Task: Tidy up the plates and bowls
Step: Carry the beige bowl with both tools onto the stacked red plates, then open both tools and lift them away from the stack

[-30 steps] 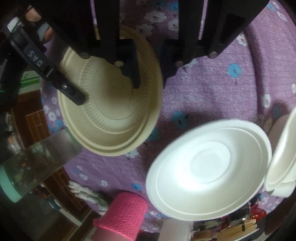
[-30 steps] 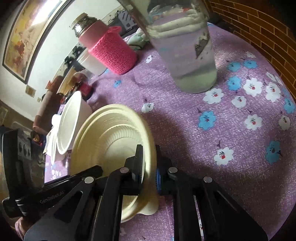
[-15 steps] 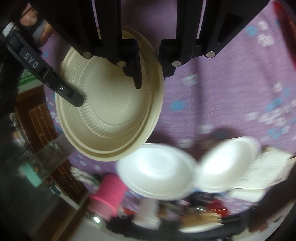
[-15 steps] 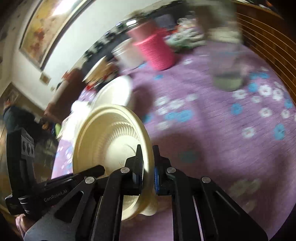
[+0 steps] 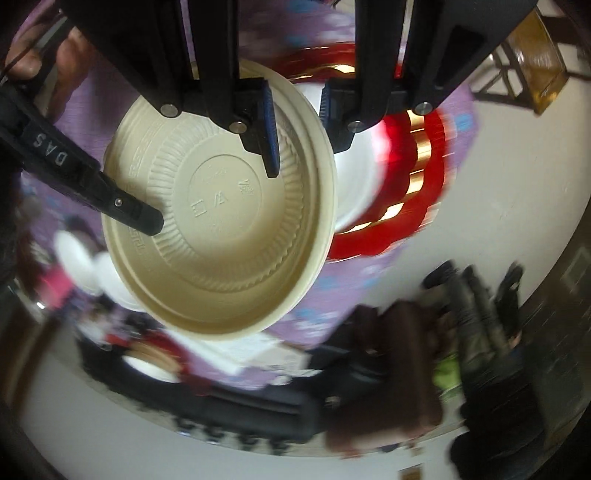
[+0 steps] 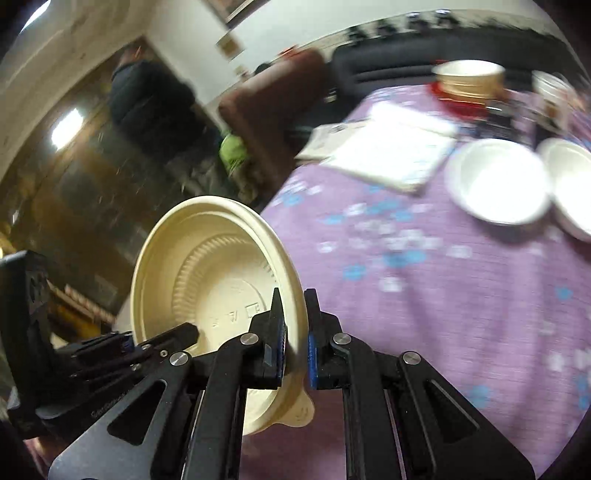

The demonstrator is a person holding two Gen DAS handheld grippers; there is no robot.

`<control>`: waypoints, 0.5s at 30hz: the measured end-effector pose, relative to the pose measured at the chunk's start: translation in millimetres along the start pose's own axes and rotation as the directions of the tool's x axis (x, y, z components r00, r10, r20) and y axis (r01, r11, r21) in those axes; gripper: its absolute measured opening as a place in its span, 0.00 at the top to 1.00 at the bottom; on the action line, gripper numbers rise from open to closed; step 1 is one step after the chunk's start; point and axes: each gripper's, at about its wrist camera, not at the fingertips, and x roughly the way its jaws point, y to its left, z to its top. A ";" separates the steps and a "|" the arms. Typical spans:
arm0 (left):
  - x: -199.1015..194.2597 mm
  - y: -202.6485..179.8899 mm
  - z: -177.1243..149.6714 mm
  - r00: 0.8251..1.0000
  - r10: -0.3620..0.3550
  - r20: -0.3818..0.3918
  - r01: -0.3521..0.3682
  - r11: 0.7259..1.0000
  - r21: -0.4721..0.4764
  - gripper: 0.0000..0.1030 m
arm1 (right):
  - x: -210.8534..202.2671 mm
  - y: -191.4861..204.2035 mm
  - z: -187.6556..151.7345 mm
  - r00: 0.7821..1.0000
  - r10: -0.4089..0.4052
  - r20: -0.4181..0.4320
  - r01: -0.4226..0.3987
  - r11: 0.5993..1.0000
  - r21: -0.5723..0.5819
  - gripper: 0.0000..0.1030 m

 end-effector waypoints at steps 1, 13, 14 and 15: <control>4.7 11.0 -2.0 1.000 0.010 -0.012 -0.010 1.000 -0.014 0.81 | 11.8 12.4 -1.5 1.000 -0.010 -0.006 0.010 1.000 -0.024 0.90; -3.2 70.5 -10.6 0.968 0.238 0.080 -0.230 0.968 -0.103 0.39 | 22.7 38.5 -19.2 0.994 -0.064 0.086 0.080 0.979 -0.187 0.73; -12.7 68.5 -9.2 0.959 0.260 0.115 -0.247 0.962 -0.115 0.39 | 12.7 32.0 -16.7 0.993 -0.031 0.117 0.051 0.983 -0.176 0.71; -23.5 66.2 -5.4 0.947 0.285 0.149 -0.266 0.955 -0.132 0.39 | 2.0 23.9 -14.0 0.990 0.004 0.141 0.018 0.987 -0.157 0.65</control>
